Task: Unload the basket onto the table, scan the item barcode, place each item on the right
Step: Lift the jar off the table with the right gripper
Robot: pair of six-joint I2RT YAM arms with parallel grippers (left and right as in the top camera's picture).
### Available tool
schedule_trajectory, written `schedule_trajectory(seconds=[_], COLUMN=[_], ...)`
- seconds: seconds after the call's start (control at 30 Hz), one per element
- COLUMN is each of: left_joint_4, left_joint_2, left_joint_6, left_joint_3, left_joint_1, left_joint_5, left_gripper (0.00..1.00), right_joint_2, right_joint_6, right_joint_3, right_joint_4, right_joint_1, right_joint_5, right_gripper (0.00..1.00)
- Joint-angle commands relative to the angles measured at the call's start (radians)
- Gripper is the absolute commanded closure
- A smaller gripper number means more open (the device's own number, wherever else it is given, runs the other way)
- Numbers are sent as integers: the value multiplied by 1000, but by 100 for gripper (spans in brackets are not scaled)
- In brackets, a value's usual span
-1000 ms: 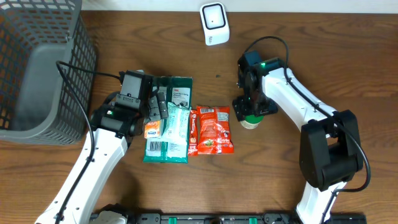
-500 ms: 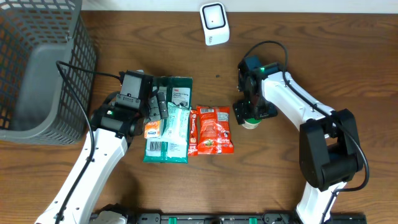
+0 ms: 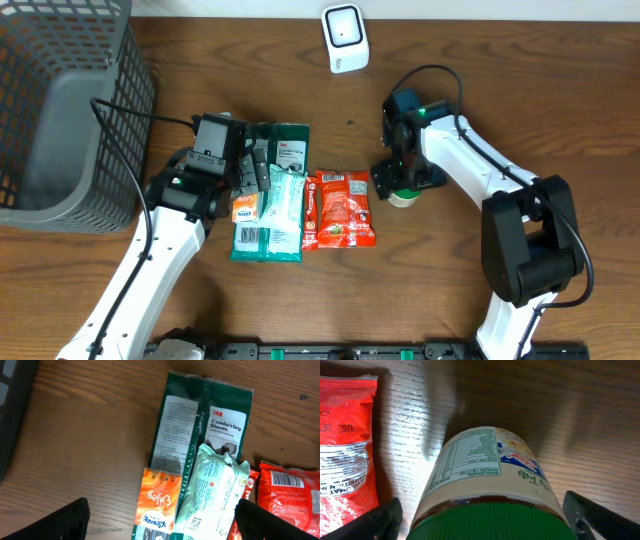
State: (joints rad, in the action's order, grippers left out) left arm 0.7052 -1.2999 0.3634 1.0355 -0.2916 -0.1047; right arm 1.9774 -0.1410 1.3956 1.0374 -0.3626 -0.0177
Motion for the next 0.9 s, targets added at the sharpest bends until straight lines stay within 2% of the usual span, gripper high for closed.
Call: schedule_trajectory(seconds=[0.0, 0.1, 0.23, 0.33, 0.47, 0.87], left_joint_4=[0, 0, 0, 0, 0, 0], left_joint_2=[0, 0, 0, 0, 0, 0], left_joint_6=[5, 5, 5, 5, 5, 5], left_joint_3=[20, 20, 20, 20, 20, 20], left_joint_1=[0, 0, 0, 0, 0, 0], left_joint_5=[-13, -13, -13, -13, -13, -13], left_gripper=[7, 7, 7, 7, 7, 7], right_joint_2=[-25, -25, -25, -25, -25, -25], right_joint_6=[0, -1, -11, -11, -12, -26], right_joint_3=[-4, -4, -5, -13, -16, -18], right_joint_4=[2, 7, 21, 14, 1, -12], right_joint_1=[-11, -11, -11, -11, -11, -11], right_joint_5=[12, 12, 13, 14, 29, 43], right_gripper=[1, 1, 17, 17, 24, 23])
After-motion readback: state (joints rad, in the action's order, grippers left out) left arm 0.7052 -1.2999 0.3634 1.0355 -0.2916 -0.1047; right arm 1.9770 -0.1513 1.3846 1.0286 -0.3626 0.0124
